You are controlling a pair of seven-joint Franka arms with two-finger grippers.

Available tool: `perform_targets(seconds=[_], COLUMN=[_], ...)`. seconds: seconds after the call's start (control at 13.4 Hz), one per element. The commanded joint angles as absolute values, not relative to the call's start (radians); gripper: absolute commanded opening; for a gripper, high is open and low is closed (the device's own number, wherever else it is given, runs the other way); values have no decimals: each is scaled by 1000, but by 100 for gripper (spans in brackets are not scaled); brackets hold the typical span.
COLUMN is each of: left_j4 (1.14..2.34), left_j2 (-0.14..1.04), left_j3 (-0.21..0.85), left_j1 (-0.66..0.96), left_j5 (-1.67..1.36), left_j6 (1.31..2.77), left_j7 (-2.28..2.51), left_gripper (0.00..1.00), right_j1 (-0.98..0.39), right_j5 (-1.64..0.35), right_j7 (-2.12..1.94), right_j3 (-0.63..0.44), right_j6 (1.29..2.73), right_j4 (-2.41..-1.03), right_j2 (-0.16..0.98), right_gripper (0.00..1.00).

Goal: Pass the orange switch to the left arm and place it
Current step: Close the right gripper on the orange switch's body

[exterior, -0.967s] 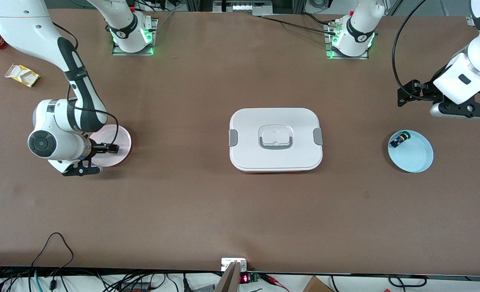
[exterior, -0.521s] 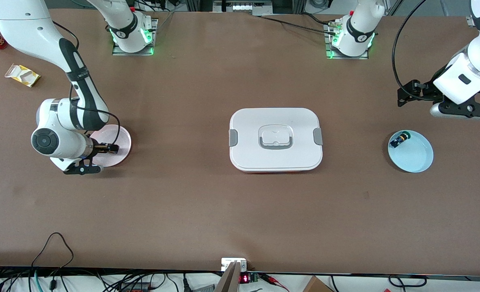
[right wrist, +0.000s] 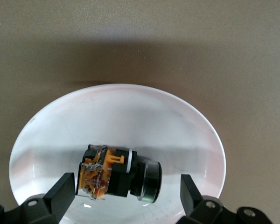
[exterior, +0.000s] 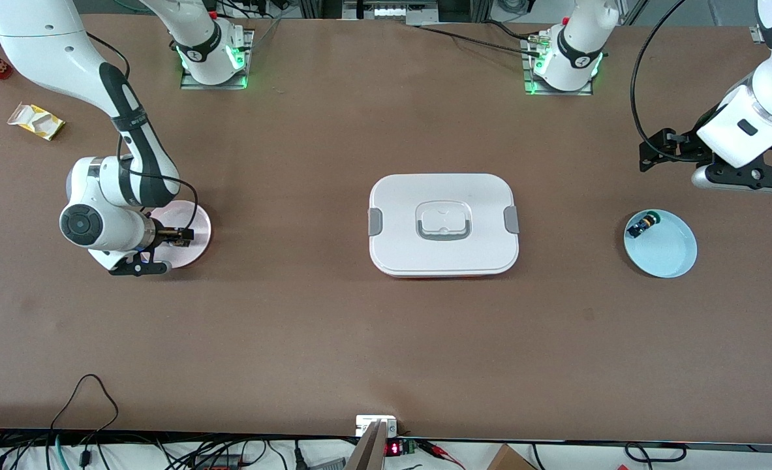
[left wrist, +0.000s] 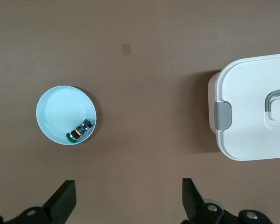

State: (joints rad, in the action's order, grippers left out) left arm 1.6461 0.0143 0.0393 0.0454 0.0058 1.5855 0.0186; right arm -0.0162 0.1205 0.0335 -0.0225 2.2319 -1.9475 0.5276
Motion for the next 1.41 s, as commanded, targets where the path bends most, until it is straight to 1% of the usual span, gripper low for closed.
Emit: perform_targets(seconds=[0.0,0.22,0.67,0.74,0.82,0.89,0.97,1.12,1.26,1.34], left_j4=[1617,1617,1617,1617,1617,1617,1617,1617,1617,1617], left_j2=[25,25,25,25,25,25,25,25,25,25], left_j3=[40,40,40,40,40,40,40,40,40,40], left_j1=[46,46,46,46,46,46,46,46,46,46], left_j5=[3,3,3,3,3,3,3,3,3,3], left_j6=[1566,1566,1566,1566,1566,1566,1566,1566,1566,1566], left_j7=[15,15,15,15,15,15,15,15,15,15], left_gripper=[100,100,100,100,100,100,100,100,100,100], right_j1=[-8,-8,-2,2,2,2,2,2,2,2], right_j5=[121,121,121,121,121,121,121,121,117,97], right_j7=[48,77,77,75,72,63,57,42,38,37], right_j3=[-15,-15,-15,-15,-15,-15,-15,-9,-2,14], right_j6=[2252,2272,2281,2278,2275,2273,2272,2270,2246,2229], right_j4=[-1973,-1996,-1999,-1999,-1997,-1997,-1997,-1990,-1985,-1967], right_j2=[518,525,531,531,529,526,523,509,489,477], right_gripper=[100,100,100,91,63,45,31,12,5,4])
